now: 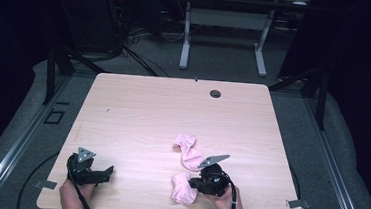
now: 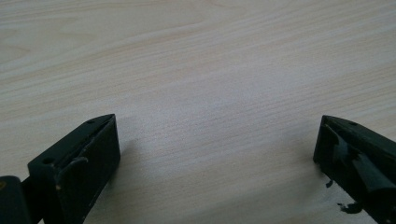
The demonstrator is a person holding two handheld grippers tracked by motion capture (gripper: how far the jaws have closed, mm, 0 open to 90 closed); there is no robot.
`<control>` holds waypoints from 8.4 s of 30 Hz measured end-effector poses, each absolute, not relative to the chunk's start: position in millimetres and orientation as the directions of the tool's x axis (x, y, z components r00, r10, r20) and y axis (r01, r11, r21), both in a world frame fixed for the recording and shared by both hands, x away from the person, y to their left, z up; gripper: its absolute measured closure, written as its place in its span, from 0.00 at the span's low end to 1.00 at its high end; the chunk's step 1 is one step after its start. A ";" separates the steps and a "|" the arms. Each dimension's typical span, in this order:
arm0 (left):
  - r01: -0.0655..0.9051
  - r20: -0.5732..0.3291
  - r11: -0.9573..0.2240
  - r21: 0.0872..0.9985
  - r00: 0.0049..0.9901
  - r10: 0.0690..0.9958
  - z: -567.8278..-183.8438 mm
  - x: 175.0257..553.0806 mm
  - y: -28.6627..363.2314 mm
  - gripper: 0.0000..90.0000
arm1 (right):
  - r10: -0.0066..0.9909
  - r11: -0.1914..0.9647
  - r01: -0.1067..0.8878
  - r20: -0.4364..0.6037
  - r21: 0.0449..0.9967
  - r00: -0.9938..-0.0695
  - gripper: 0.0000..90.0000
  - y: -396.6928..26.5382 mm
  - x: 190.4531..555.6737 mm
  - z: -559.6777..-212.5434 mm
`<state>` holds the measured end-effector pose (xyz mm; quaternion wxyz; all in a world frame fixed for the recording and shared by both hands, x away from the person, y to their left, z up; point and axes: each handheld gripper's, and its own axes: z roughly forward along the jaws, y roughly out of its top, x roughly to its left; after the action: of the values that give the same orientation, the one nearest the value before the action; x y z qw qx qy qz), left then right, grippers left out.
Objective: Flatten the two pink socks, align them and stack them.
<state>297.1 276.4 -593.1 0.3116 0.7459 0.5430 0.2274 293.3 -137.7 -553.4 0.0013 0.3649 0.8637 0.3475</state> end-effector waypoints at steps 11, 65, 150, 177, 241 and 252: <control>0.674 0.010 -0.216 0.706 0.296 0.955 -591.1 294.5 273.4 0.00 | 0.652 0.437 0.628 0.254 0.644 -0.715 0.95 -144.0 293.3 -538.7; 0.332 0.101 -0.411 0.849 0.662 0.743 -530.5 249.9 104.1 0.99 | 0.616 0.275 0.590 0.332 0.759 -0.714 0.95 -147.3 295.9 -481.1; 0.658 -0.235 -0.344 0.670 0.627 0.742 -544.4 346.4 66.9 0.43 | 0.690 0.526 0.622 0.137 0.580 -0.711 0.64 -130.5 460.6 -542.1; 0.678 -0.192 -0.449 0.582 0.651 0.735 -561.1 375.1 53.4 0.90 | 0.705 0.492 0.640 0.160 0.590 -0.691 0.88 -132.6 460.2 -546.5; 0.574 -0.078 -0.646 0.502 0.775 0.628 -557.3 368.9 31.4 0.98 | 0.697 0.542 0.596 0.079 0.592 -0.713 0.98 -167.0 409.3 -564.0; 0.596 -0.057 -0.640 0.485 0.752 0.657 -553.4 379.4 59.0 0.87 | 0.767 0.452 0.689 0.149 0.566 -0.625 0.85 -179.7 389.3 -558.5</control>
<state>379.4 59.0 -553.4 0.2446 0.9034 0.3466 0.0621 389.3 -179.7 -558.5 0.0643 0.4284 0.8496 0.3009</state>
